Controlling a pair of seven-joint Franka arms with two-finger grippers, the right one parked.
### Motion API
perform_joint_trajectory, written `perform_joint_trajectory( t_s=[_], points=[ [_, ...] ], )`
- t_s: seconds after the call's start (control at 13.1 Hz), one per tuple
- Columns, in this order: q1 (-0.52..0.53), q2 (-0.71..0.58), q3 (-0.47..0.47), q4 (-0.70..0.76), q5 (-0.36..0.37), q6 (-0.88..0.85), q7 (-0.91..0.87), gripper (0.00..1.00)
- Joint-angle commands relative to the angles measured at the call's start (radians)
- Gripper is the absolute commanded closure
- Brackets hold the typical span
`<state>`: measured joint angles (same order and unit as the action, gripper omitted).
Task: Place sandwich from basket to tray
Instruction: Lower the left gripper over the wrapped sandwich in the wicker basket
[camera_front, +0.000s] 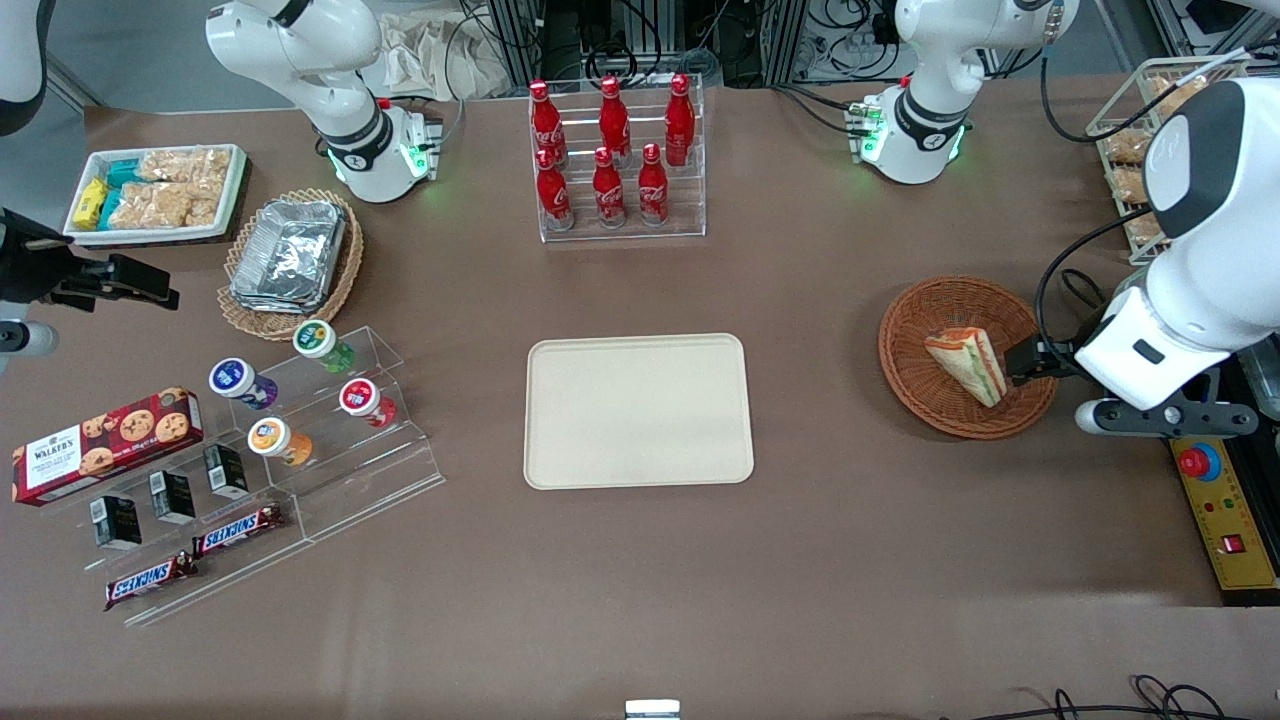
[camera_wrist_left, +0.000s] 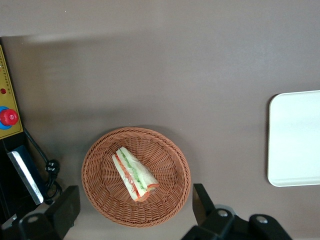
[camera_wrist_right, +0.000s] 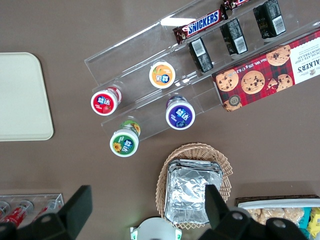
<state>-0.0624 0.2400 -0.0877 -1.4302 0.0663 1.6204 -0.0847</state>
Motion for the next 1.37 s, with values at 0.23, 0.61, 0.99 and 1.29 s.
perform_joint_trajectory(
  t_s=[0.23,0.61,0.99,1.29],
  points=[
    [0.018,-0.017,0.014,-0.002,0.006,-0.025,-0.088,0.0],
    [0.024,-0.134,0.042,-0.192,-0.016,0.034,-0.507,0.0],
    [0.029,-0.265,0.04,-0.638,0.001,0.412,-0.99,0.0],
    [0.079,-0.234,0.042,-0.803,0.001,0.576,-1.015,0.0]
  ],
)
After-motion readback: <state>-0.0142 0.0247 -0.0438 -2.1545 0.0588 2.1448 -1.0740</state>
